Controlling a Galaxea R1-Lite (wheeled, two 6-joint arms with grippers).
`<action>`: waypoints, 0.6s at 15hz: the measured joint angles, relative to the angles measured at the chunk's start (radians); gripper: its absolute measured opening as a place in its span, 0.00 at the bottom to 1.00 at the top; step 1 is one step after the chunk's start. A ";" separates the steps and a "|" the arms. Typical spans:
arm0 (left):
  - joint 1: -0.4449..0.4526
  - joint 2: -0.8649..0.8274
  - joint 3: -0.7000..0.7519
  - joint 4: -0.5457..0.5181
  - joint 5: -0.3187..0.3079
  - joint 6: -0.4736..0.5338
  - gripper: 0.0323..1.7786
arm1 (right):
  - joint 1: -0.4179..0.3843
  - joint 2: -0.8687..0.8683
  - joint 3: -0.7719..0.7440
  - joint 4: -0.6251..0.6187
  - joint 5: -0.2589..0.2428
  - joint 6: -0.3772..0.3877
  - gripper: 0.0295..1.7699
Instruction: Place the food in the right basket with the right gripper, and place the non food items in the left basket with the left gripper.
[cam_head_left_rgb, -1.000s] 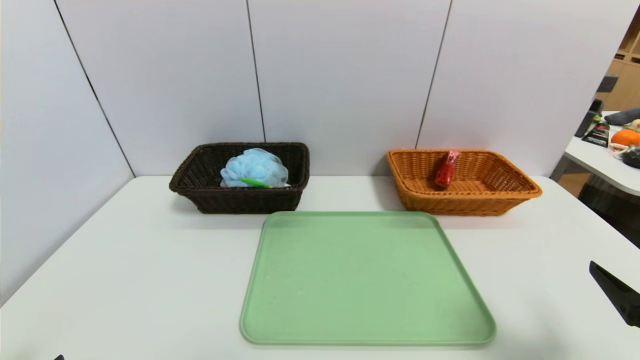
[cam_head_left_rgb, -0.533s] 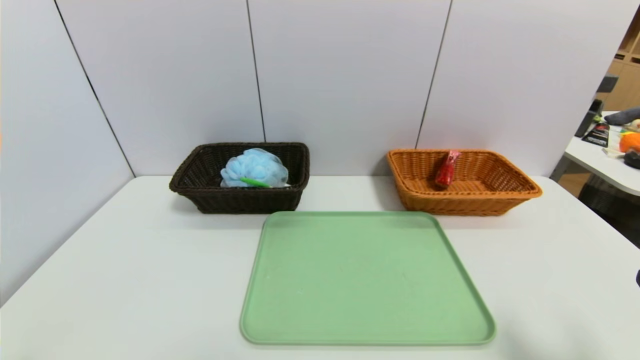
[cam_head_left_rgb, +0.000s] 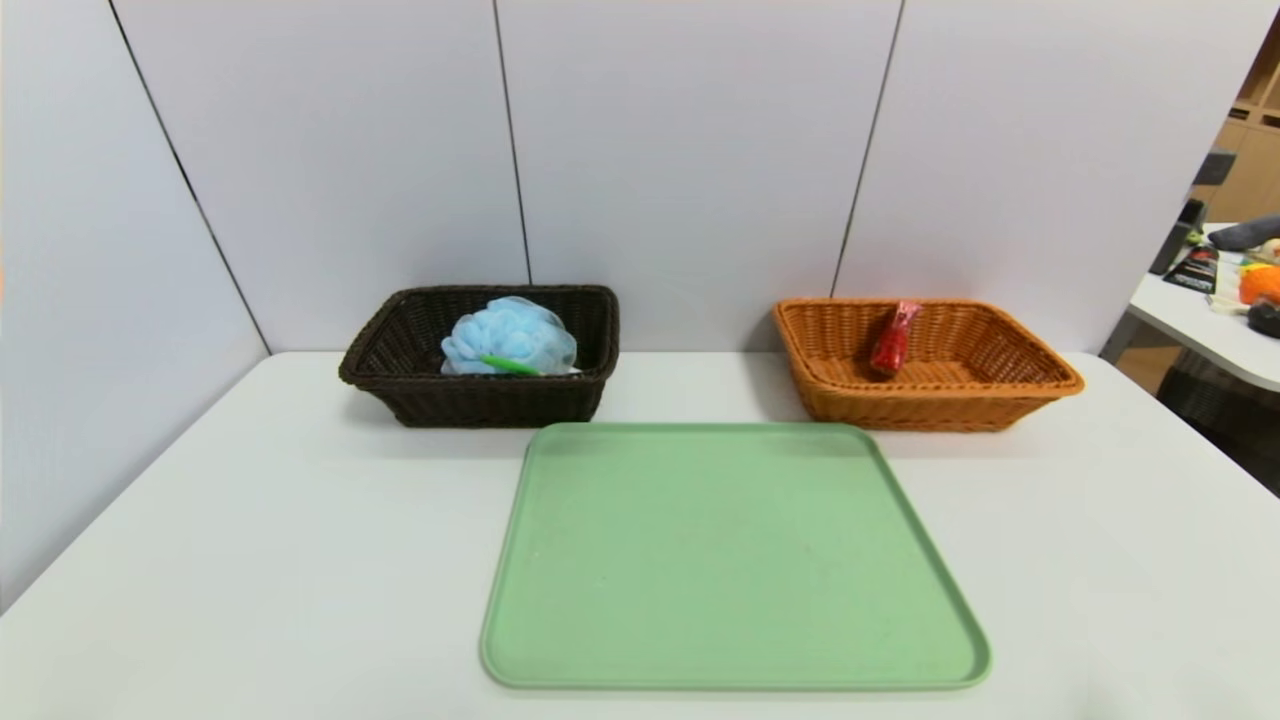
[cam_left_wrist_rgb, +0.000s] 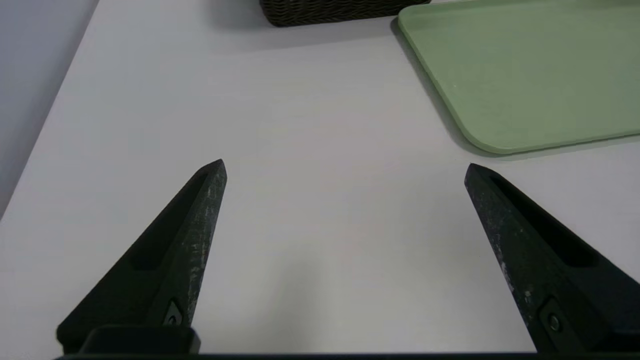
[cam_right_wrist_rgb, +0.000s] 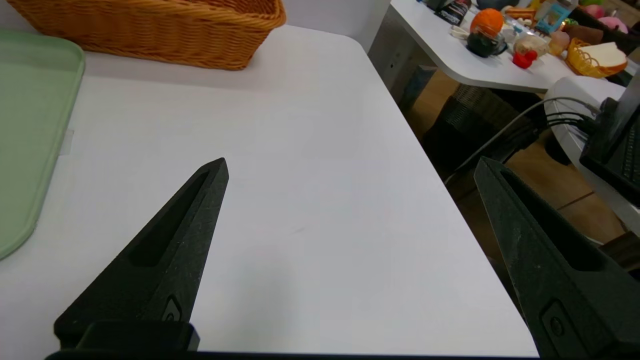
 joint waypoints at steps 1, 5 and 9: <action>-0.015 0.000 -0.003 0.000 -0.033 0.006 0.95 | -0.003 -0.033 0.000 0.041 0.001 -0.014 0.96; -0.053 -0.012 0.008 0.026 -0.053 0.008 0.95 | -0.010 -0.092 0.000 0.066 0.005 -0.028 0.96; -0.067 -0.037 0.015 0.026 -0.067 0.007 0.95 | -0.012 -0.132 0.021 0.059 0.007 -0.019 0.96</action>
